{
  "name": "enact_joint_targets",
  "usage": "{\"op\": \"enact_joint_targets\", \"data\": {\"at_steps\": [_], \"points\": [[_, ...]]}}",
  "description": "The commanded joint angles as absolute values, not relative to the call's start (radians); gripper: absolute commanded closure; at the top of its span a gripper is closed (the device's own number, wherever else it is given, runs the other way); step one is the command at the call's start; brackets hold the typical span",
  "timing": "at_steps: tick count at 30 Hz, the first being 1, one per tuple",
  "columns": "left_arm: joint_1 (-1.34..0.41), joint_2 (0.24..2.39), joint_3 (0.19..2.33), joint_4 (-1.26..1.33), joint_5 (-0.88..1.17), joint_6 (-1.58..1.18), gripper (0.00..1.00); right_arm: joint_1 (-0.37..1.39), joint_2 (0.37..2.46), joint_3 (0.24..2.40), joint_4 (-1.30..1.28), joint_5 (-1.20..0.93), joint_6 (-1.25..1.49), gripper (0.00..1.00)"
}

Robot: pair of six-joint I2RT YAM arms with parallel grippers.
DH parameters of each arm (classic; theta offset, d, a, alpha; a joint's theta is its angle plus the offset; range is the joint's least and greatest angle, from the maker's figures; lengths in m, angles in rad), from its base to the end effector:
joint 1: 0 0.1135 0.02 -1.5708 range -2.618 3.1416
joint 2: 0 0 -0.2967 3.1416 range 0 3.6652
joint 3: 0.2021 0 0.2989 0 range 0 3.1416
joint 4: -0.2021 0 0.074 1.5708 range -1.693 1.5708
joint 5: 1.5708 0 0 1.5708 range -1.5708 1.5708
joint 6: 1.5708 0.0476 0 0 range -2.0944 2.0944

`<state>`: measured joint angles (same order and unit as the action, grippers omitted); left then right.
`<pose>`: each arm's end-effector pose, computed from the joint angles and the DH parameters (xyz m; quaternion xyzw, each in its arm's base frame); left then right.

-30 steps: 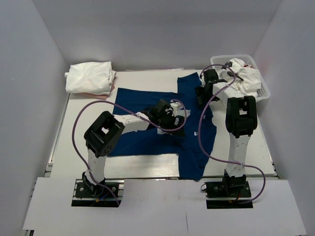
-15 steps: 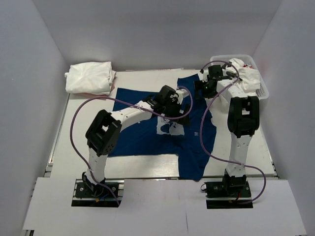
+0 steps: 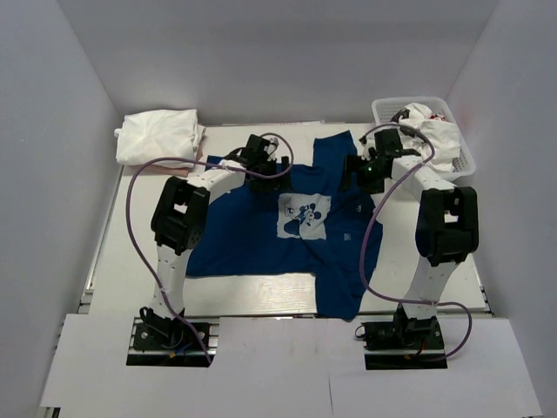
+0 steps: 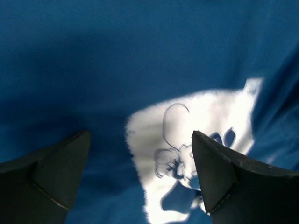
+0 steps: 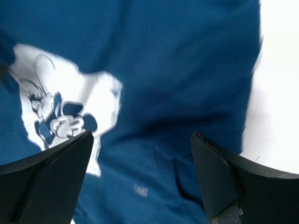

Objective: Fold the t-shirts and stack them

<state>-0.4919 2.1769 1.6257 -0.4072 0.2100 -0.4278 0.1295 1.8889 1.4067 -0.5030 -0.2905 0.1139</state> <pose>0.4706 -0.2634 0.1565 0.0620 0.9467 -0.2226 0.2243 0.4605 0.0737 0.2130 -0.0492 0.9470 0.1722 0.2667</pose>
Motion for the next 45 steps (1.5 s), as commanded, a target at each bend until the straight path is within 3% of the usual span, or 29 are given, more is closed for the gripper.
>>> {"op": "enact_joint_targets", "data": {"at_steps": [1, 4, 9, 18, 28, 40, 45], "points": [[-0.486, 2.181, 1.626, -0.422, 0.195, -0.446, 0.00, 0.123, 1.861, 1.362, -0.485, -0.284, 0.176, 0.10], [-0.466, 2.194, 1.612, -0.433, 0.186, -0.446, 0.00, 0.115, 1.890, 1.336, -0.470, -0.143, 0.189, 0.10], [-0.437, 2.169, 1.537, -0.423, 0.176, -0.446, 0.00, 0.063, 2.009, 1.345, -0.469, -0.112, 0.201, 0.10], [-0.408, 2.137, 1.499, -0.402, 0.186, -0.437, 0.00, -0.032, 2.031, 1.273, -0.449, -0.015, 0.265, 0.10], [-0.381, 2.137, 1.499, -0.402, 0.196, -0.410, 0.00, -0.077, 2.091, 1.468, -0.509, 0.086, 0.186, 0.10], [-0.380, 2.142, 1.574, -0.390, 0.274, -0.400, 0.00, 0.075, 1.959, 1.483, -0.466, -0.023, -0.061, 0.10], [-0.380, 2.117, 1.597, -0.370, 0.307, -0.400, 0.00, 0.167, 1.922, 1.548, -0.465, 0.069, -0.078, 0.10]]}}
